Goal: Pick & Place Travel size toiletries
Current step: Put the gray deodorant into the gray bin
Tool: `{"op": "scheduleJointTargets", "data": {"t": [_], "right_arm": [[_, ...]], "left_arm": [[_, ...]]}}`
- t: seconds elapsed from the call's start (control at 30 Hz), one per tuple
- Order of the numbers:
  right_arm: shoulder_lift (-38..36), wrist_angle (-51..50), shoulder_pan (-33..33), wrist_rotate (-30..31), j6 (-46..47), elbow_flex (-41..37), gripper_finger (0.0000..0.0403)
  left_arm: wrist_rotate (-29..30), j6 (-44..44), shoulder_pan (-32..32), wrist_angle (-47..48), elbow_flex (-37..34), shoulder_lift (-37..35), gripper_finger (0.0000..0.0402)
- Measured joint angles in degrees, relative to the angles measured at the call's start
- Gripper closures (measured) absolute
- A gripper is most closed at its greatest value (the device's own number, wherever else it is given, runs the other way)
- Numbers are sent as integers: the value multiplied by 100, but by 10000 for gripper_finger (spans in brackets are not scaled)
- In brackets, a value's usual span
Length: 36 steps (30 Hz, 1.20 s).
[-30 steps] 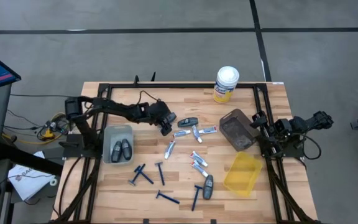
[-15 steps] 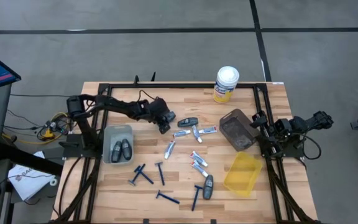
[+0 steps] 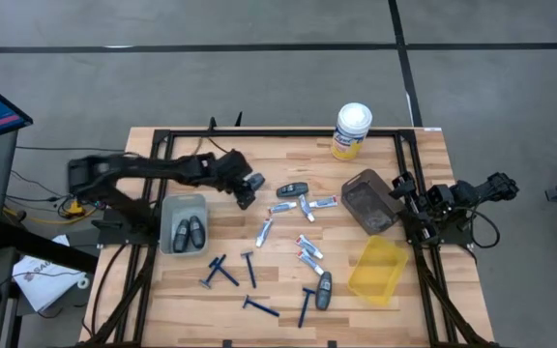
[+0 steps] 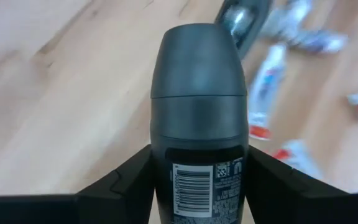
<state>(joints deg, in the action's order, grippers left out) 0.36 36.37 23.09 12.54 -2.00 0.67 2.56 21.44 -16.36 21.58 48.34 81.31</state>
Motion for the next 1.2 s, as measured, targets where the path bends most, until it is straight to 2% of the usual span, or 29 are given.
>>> {"op": "scheduleJointTargets", "data": {"t": [0.2, 0.3, 0.47, 0.57, 0.73, 1.2], "right_arm": [[0, 3, -2, 4, -11, 0, 159], [0, 3, -2, 4, -7, 0, 159], [0, 8, -2, 25, -5, 0, 159], [0, 11, 0, 85, -7, 0, 159], [0, 5, -1, 107, -7, 0, 159], [0, 7, -2, 114, -11, 0, 159]], "left_arm": [[693, 2181, 950, 1672, 2, -1571, 211], [1037, 3409, 1489, 2583, 2, -2057, 211], [1225, 5444, 2335, 3878, 2, -2395, 211], [1095, 6148, 2745, 4534, 2, -2357, 211], [696, 6521, 3006, 4707, 2, -2109, 211], [424, 6712, 2577, 4772, -429, -1215, 211]]}}
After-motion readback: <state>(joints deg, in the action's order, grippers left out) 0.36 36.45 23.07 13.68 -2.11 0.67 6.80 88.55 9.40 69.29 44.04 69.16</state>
